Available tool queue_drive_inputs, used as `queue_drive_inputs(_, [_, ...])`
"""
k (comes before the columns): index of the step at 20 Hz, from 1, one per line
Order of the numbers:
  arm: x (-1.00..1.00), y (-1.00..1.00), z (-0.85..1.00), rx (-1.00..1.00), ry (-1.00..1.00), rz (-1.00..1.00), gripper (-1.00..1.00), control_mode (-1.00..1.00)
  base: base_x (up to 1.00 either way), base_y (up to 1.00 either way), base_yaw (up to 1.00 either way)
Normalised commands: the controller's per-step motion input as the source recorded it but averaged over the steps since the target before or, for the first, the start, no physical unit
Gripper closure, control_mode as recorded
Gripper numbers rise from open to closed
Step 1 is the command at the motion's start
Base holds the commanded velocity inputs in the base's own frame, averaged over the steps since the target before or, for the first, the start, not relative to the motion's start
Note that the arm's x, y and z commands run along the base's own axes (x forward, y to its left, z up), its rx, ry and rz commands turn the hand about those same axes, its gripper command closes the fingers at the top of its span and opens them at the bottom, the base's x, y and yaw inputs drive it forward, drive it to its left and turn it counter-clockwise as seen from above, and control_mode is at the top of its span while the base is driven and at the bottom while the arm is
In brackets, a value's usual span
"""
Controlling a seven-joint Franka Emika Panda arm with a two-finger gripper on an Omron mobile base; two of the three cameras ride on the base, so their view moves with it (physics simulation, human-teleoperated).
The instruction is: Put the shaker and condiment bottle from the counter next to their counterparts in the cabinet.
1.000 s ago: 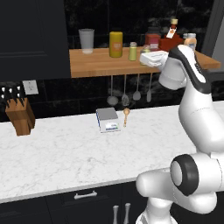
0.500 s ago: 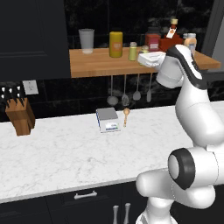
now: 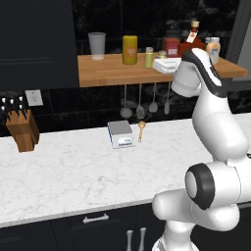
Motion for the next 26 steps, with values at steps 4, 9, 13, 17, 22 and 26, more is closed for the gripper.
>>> queue_drive_inputs(4, [0.12,0.0,-0.1,0.0,0.0,0.0,1.0,-1.0,0.0,0.0,0.0])
queue_drive_inputs(9, [0.01,0.0,-0.18,0.0,0.0,0.0,-1.0,-1.0,0.0,0.0,0.0])
queue_drive_inputs(13, [0.0,0.0,-0.09,0.0,0.0,0.0,-1.0,-1.0,0.0,0.0,0.0])
queue_drive_inputs(17, [-0.05,0.0,0.0,0.0,0.0,0.0,-1.0,-1.0,0.0,0.0,0.0])
queue_drive_inputs(22, [-0.48,-0.08,0.0,0.01,0.0,0.0,-1.0,-1.0,0.0,0.0,0.0])
queue_drive_inputs(26, [-0.99,-0.35,0.0,0.08,-0.04,0.0,-1.0,-1.0,0.0,0.0,0.0])
